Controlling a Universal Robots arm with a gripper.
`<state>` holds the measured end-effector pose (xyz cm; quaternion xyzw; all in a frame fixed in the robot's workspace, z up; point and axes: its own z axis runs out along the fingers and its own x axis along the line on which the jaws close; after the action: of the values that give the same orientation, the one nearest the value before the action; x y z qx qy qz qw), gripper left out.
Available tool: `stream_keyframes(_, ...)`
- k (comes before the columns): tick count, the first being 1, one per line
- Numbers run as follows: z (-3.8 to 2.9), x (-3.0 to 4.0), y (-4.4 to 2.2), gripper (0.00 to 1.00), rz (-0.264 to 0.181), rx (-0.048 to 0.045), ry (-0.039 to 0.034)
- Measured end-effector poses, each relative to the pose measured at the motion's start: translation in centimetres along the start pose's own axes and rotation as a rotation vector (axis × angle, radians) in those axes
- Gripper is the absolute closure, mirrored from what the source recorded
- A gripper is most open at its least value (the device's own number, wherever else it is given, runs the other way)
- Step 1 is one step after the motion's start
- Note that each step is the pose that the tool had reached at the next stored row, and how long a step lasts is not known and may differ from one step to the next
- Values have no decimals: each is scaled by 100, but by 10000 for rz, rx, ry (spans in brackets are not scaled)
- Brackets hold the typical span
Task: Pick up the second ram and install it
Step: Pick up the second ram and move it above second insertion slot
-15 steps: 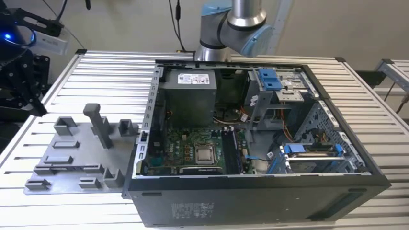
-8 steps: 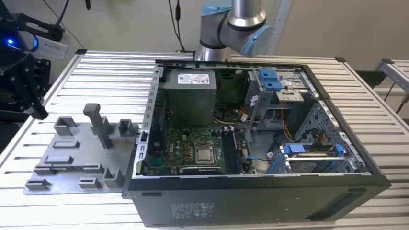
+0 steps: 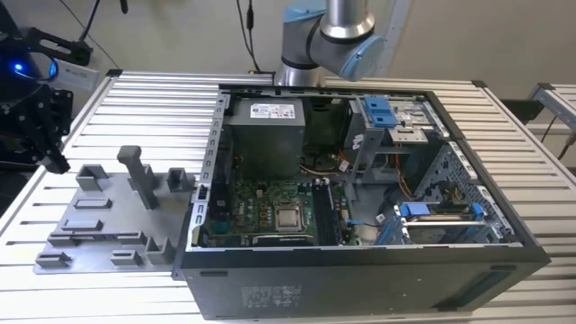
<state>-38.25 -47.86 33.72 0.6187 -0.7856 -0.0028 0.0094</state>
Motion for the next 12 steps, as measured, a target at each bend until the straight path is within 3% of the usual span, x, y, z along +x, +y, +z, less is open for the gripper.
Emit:
stream_keyframes(7, 56, 38, -5, 89, -114, 246, -59)
stream_keyframes(12, 60, 41, -6, 89, -138, 261, -62)
